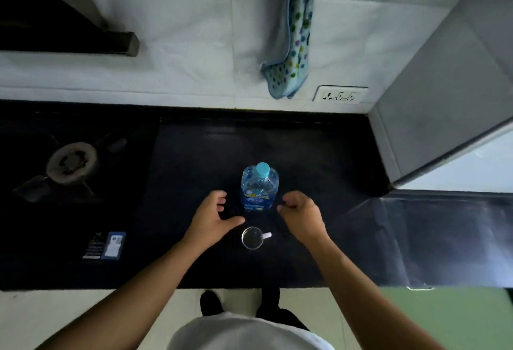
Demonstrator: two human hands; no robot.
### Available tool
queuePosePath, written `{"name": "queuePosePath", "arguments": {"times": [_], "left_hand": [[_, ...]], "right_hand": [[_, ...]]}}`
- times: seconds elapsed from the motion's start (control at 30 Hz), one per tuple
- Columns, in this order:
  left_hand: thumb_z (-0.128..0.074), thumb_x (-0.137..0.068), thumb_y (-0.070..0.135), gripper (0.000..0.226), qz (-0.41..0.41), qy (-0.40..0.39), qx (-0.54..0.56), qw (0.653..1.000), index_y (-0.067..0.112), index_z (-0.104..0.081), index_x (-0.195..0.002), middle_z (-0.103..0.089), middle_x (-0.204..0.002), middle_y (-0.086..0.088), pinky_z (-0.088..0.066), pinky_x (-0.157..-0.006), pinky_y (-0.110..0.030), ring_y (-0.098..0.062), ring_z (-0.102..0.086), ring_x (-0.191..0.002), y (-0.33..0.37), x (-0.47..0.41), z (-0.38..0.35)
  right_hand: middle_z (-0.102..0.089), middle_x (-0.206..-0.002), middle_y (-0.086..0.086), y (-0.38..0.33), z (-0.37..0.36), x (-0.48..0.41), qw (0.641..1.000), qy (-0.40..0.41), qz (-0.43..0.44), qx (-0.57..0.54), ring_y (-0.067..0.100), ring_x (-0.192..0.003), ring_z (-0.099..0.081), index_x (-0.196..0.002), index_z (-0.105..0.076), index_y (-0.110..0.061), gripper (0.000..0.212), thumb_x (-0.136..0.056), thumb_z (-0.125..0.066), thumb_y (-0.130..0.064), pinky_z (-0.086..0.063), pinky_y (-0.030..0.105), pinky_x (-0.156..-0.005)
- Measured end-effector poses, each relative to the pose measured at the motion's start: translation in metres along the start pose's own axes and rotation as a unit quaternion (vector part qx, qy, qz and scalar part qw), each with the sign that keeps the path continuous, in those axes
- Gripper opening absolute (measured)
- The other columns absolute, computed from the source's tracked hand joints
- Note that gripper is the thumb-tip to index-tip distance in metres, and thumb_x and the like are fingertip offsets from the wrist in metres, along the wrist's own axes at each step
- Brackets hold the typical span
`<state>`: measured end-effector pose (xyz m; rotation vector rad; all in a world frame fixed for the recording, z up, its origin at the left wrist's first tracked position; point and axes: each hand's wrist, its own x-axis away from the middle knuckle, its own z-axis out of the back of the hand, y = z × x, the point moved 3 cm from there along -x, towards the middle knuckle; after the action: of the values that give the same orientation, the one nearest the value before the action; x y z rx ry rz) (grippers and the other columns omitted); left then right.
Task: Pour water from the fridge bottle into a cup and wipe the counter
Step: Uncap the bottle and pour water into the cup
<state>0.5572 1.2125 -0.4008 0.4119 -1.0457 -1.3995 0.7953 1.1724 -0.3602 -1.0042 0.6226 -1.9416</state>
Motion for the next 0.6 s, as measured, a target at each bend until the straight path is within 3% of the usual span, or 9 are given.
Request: {"name": "queuePosePath", "arguments": {"times": [0.17, 0.3, 0.43, 0.6], "left_hand": [[-0.091, -0.066, 0.029, 0.093, -0.031, -0.059, -0.038, 0.997, 0.02, -0.041, -0.143, -0.048, -0.142, 0.004, -0.044, -0.1, -0.031, -0.014, -0.052, -0.124, 0.027, -0.04, 0.0], [-0.09, -0.067, 0.019, 0.074, -0.064, -0.083, -0.028, 0.994, 0.027, -0.052, -0.13, -0.062, -0.124, 0.009, -0.048, -0.1, -0.033, -0.007, -0.059, -0.113, 0.034, -0.053, -0.012], [-0.089, -0.069, 0.018, 0.071, -0.051, -0.106, -0.008, 0.993, 0.032, -0.052, -0.128, -0.065, -0.108, 0.016, -0.041, -0.076, -0.011, 0.008, -0.059, -0.096, 0.036, -0.056, -0.018], [-0.091, -0.065, 0.025, 0.076, -0.033, -0.147, -0.019, 0.988, 0.037, -0.05, -0.128, -0.065, -0.108, 0.018, -0.045, -0.077, -0.016, 0.003, -0.061, -0.099, 0.034, -0.067, -0.019]], "right_hand": [[-0.063, -0.096, -0.002, -0.065, 0.02, 0.003, 0.985, 0.047, 0.167, 0.003, 0.01, -0.08, -0.062, -0.107, -0.065, -0.019, 0.017, -0.091, -0.07, -0.021, -0.052, 0.021, -0.069], [-0.059, -0.096, 0.001, -0.101, 0.018, 0.004, 0.956, 0.044, 0.274, 0.098, 0.015, -0.077, -0.059, -0.116, -0.063, -0.015, 0.025, -0.093, -0.066, -0.025, -0.054, 0.028, -0.065], [-0.064, -0.092, 0.006, -0.115, 0.014, 0.001, 0.933, 0.03, 0.264, 0.244, 0.026, -0.076, -0.063, -0.116, -0.056, -0.015, 0.03, -0.095, -0.061, -0.035, -0.051, 0.036, -0.061], [-0.054, -0.076, 0.001, -0.128, 0.003, -0.008, 0.902, 0.027, 0.205, 0.379, 0.023, -0.063, -0.054, -0.116, -0.046, -0.014, 0.037, -0.099, -0.052, -0.046, -0.042, 0.032, -0.054]]}}
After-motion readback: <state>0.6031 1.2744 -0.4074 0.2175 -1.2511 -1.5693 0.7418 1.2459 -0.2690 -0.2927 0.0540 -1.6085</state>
